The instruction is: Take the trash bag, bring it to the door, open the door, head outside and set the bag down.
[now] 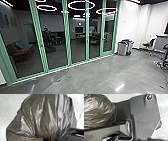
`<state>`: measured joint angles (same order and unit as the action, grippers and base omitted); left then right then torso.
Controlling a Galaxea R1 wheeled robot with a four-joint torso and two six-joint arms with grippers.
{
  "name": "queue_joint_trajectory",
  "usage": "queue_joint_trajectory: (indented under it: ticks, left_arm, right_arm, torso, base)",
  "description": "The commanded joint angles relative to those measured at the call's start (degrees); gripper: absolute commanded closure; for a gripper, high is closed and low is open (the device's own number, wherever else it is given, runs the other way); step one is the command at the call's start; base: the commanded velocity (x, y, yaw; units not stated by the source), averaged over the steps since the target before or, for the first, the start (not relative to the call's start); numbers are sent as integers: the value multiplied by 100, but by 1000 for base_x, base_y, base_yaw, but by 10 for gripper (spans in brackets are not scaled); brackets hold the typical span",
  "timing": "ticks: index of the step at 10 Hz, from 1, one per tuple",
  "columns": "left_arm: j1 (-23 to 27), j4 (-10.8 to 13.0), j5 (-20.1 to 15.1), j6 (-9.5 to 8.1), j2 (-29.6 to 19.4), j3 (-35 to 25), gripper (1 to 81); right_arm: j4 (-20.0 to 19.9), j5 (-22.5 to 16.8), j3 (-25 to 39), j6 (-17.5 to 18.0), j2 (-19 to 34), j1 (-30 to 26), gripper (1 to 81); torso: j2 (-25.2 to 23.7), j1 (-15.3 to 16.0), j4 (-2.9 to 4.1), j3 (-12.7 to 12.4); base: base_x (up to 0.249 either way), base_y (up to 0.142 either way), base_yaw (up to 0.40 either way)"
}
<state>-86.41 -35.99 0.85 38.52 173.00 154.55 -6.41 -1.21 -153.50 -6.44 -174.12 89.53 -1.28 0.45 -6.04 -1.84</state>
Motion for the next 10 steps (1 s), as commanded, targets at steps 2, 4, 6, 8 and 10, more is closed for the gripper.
queue_joint_trajectory:
  ticks: [2, 4, 6, 8, 10]
  left_arm:
    - [365, 48, -349, 24, -28, -13, 811]
    - [365, 74, -349, 24, -19, -13, 811]
    - [357, 153, -349, 15, 16, -13, 811]
    - [365, 171, -349, 23, 25, -13, 811]
    - [365, 171, -349, 24, 42, -13, 811]
  right_arm:
    - [8, -319, 23, -24, -20, -308, 10]
    - [0, -319, 23, -24, -20, -308, 10]
    - [0, -319, 23, -24, -11, -308, 10]
    - [0, -319, 23, -24, -11, -308, 10]
    - [-9, -319, 23, -24, -3, -325, 10]
  torso:
    - [0, 2, 0, 0]
    - [0, 0, 0, -2]
    - [0, 0, 0, -2]
    - [0, 0, 0, -2]
    - [0, 0, 0, -2]
  base:
    - [92, 0, 0]
    - [93, 0, 0]
    - [93, 0, 0]
    - [97, 0, 0]
    - [106, 0, 0]
